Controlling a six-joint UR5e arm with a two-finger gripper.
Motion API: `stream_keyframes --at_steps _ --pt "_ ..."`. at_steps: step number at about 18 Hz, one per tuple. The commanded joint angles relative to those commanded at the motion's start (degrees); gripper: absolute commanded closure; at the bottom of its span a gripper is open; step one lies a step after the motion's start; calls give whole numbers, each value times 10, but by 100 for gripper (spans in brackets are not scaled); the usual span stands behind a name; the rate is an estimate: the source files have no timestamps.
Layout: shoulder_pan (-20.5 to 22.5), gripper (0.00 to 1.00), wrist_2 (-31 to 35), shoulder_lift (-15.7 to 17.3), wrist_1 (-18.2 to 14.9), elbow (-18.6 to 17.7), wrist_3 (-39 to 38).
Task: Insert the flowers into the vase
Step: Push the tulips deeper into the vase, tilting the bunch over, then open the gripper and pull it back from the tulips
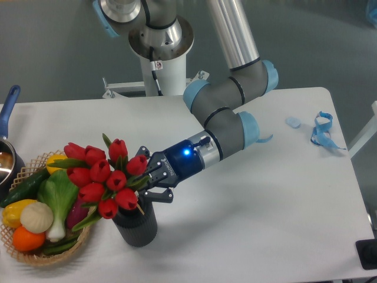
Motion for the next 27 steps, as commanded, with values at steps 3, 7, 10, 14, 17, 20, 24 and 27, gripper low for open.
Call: stream_keyframes --at_steps 3,7,10,14,17,20,24,27 --pt "0 84 0 -12 0 0 20" --pt "0 81 1 -21 1 3 31" --pt "1 76 1 -26 1 3 41" --pt "1 64 2 -35 1 4 59" --pt "2 49 3 -34 1 5 60" --pt "3 36 7 -32 1 4 60" --pt "5 0 11 -25 1 1 61" --pt "12 0 17 -10 1 -3 62"
